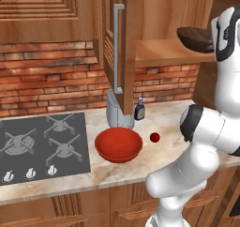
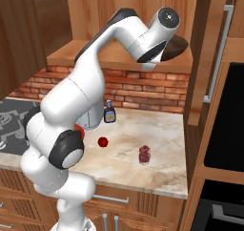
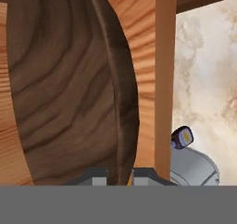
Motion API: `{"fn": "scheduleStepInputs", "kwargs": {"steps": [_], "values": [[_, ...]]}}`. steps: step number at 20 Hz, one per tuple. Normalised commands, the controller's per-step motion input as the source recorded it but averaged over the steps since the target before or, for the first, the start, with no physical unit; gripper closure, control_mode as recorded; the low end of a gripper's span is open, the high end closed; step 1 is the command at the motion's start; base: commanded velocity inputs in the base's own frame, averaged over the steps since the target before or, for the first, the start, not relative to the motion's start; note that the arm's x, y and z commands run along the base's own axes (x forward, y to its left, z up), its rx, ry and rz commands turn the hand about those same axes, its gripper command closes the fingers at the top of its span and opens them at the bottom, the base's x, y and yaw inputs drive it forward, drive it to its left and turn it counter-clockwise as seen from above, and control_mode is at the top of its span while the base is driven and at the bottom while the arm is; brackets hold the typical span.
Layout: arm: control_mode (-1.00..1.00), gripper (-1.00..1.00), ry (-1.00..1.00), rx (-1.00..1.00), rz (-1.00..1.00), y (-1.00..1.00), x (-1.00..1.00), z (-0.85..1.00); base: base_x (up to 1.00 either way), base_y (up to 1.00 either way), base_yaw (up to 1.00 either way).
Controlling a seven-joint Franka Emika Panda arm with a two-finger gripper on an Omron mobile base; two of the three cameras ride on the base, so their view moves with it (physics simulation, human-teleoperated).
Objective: Pick both bowls and place them on the counter. Then place the apple in one bowl and place the steak in the other bowl.
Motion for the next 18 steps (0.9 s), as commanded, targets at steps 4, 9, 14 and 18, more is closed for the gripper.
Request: {"fn": "scheduleStepInputs", "kwargs": {"steps": [4,9,14,18], "values": [[-1.00,1.00,0.00,0.10,0.00,0.07,-0.67,0.00,0.00,0.00,0.00],[-1.00,1.00,0.00,0.08,0.00,0.10,-0.67,0.01,0.00,0.00,0.00],[-1.00,1.00,0.00,0.03,0.01,0.26,-0.61,0.00,0.00,0.00,0.00],[-1.00,1.00,0.00,0.02,0.04,0.34,-0.58,0.00,0.00,0.00,0.00]]}}
